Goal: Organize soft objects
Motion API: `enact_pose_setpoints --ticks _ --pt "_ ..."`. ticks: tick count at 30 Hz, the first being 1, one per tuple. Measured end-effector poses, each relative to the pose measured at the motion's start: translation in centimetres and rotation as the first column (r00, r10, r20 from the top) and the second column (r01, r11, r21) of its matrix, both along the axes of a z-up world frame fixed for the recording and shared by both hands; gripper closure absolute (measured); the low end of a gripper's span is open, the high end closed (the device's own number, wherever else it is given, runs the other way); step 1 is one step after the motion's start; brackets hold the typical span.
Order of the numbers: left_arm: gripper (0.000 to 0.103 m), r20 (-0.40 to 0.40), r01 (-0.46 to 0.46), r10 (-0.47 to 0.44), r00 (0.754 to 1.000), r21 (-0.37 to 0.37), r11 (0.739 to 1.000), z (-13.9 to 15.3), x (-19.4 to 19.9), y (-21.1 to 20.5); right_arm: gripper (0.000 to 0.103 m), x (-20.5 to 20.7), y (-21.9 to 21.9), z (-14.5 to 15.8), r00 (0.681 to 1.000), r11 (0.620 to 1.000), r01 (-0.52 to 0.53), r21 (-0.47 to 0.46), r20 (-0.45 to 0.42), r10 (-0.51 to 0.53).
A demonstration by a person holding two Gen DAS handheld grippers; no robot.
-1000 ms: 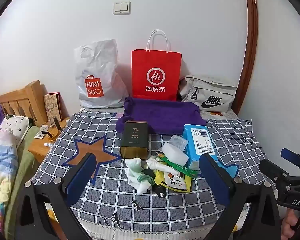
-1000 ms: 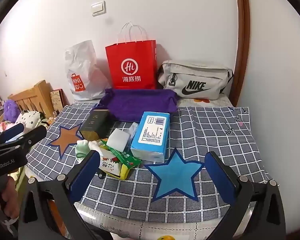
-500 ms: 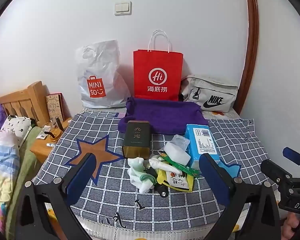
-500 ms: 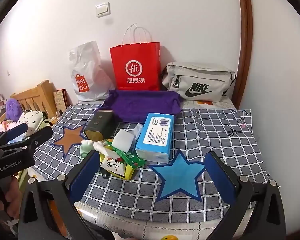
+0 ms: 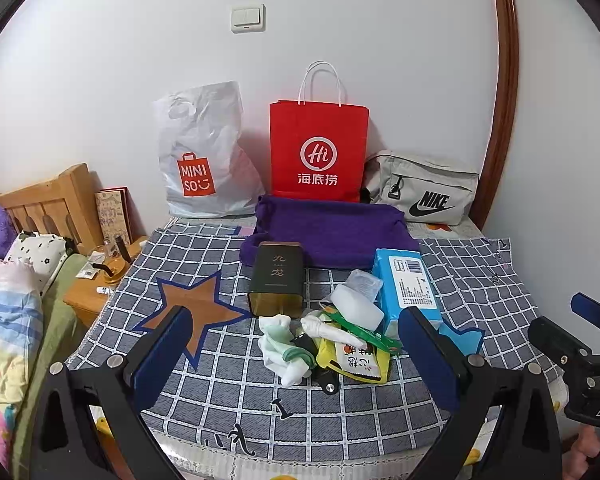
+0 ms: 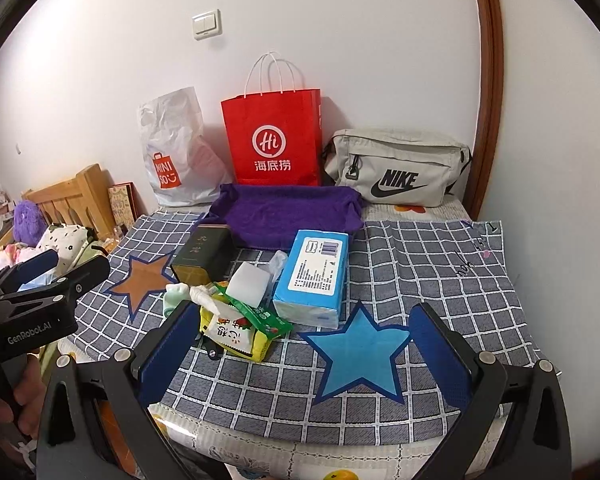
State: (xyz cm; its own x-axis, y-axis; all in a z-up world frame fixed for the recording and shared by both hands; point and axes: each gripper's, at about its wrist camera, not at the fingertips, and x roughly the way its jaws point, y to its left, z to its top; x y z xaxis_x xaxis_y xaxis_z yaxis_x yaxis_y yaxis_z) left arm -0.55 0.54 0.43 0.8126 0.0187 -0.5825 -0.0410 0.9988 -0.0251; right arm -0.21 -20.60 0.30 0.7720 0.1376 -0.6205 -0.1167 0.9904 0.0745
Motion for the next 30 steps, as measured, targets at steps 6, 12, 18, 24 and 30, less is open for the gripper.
enact_pose_setpoints --ticks 6,12,18,24,30 --pt "0.0 0.0 0.0 0.0 1.0 0.0 1.0 0.02 0.0 0.01 0.0 0.06 0.11 0.29 1.0 1.0 0.001 0.003 0.004 -0.001" --pt "0.0 -0.005 -0.005 0.005 1.0 0.0 1.0 0.35 0.04 0.13 0.0 0.05 0.17 0.34 1.0 1.0 -0.001 0.004 0.006 0.001" --pt "0.0 -0.006 -0.005 0.005 1.0 0.001 1.0 0.37 0.16 0.07 0.0 0.09 0.11 0.38 1.0 1.0 -0.002 0.004 0.008 0.002" --pt "0.0 -0.007 -0.006 0.006 1.0 0.005 1.0 0.43 0.13 0.15 0.0 -0.02 0.06 0.47 1.0 1.0 -0.002 0.006 0.011 0.002" --pt "0.0 -0.004 -0.004 0.004 1.0 0.005 1.0 0.39 0.18 -0.01 0.0 -0.06 0.03 0.5 1.0 1.0 -0.002 0.004 0.014 0.002"
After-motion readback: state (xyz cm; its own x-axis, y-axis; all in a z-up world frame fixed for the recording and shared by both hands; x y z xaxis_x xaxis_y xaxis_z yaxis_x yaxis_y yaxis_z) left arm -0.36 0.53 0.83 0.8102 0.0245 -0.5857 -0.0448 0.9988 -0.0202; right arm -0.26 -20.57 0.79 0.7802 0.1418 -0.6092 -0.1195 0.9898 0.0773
